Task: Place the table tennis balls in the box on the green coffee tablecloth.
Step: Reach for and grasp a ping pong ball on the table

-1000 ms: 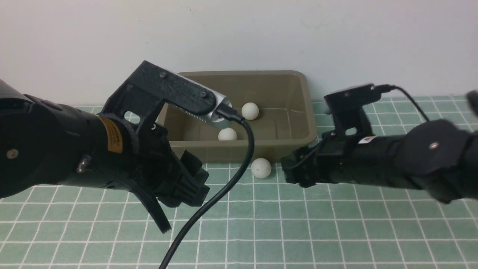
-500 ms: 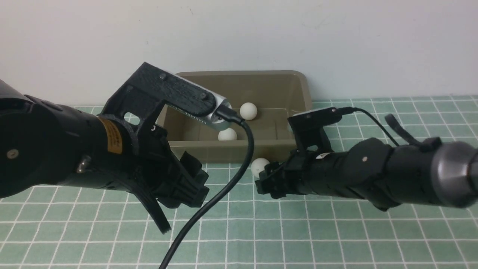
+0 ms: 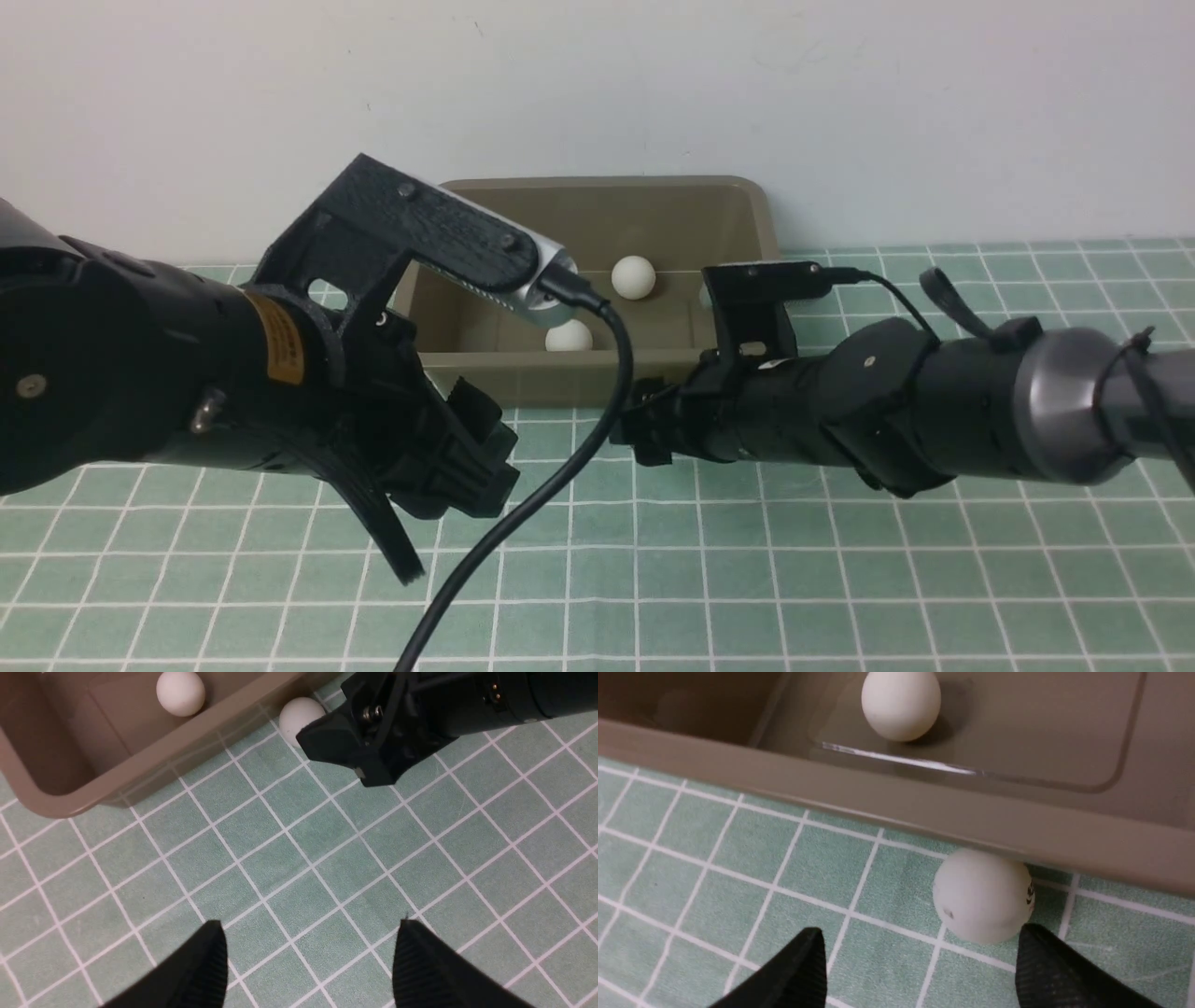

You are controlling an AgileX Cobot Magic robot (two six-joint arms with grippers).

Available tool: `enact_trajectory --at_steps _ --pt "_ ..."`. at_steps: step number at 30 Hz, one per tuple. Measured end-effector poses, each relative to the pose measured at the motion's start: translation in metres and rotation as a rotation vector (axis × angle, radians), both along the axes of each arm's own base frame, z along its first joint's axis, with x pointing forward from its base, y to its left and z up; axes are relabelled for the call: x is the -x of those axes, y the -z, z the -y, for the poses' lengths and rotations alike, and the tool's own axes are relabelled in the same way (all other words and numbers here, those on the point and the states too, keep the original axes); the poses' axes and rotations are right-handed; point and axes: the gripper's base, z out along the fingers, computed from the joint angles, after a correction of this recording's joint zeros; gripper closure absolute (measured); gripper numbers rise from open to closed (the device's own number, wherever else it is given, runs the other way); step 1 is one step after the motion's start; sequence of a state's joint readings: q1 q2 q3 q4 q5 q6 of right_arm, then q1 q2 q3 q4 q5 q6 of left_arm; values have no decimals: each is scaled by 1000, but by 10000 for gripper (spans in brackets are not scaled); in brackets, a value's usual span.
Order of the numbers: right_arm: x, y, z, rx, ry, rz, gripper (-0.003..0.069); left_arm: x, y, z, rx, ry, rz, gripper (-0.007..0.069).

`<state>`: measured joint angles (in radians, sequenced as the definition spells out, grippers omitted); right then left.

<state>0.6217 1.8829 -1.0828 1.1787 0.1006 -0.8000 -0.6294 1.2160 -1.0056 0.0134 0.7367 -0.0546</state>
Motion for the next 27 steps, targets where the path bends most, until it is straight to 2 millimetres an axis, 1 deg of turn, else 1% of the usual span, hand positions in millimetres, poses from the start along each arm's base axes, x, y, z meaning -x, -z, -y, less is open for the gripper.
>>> enact_trajectory --at_steps 6,12,17,27 --pt "-1 -2 -1 -35 33 -17 167 0 0 0 0 0 0 199" --pt "0 -1 -2 -38 14 -29 167 0 0 0 0 0 -1 199" --pt "4 3 -2 -6 -33 -34 167 0 0 0 -1 0 0 199" --pt "3 7 3 37 -19 -3 167 0 0 0 -1 0 0 199"
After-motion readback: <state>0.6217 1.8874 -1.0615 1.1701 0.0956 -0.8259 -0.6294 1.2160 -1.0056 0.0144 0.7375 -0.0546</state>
